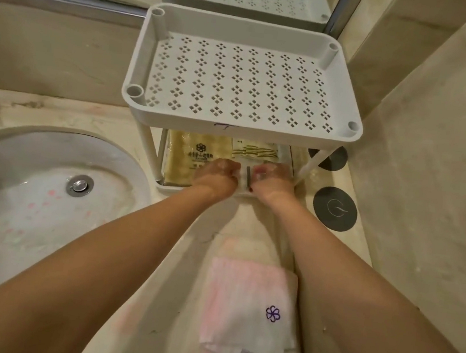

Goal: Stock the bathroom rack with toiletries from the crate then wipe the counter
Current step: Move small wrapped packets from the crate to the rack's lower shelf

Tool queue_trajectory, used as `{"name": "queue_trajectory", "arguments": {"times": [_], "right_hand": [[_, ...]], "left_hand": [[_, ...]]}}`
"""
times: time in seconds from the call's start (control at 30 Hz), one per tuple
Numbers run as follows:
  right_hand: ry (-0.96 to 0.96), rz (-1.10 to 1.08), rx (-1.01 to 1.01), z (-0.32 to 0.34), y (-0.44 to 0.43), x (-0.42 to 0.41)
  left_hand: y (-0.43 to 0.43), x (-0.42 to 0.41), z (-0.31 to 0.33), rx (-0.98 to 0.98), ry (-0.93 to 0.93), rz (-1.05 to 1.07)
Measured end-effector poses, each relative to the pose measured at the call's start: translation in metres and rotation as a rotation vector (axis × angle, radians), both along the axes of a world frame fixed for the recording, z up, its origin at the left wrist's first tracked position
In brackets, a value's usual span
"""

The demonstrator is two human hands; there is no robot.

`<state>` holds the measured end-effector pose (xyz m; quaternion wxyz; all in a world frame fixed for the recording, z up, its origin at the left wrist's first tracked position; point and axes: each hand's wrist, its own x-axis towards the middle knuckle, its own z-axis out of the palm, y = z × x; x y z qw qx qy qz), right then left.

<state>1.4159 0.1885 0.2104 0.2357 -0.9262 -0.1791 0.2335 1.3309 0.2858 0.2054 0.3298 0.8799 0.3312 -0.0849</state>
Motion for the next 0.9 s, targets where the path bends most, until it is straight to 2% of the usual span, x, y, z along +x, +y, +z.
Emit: {"name": "queue_trajectory", "arguments": {"times": [0.17,0.4,0.7,0.8,0.9], "right_hand": [[-0.073,0.104,-0.078,-0.001,0.008,0.005],[-0.148,0.141,-0.129,-0.013,0.011,0.006],[-0.258,0.209,-0.281,-0.010,0.006,-0.001],[-0.243,0.201,-0.196,-0.007,-0.002,-0.009],[-0.230,0.181,-0.017,-0.005,-0.012,-0.024]], "left_hand": [[-0.001,0.005,0.002,0.063,0.038,0.031],[-0.004,0.008,0.001,0.177,0.110,0.007],[-0.005,0.001,-0.009,0.193,0.136,-0.032],[-0.005,-0.006,-0.005,0.169,0.102,0.013],[-0.009,-0.019,-0.002,0.138,-0.048,0.087]]}}
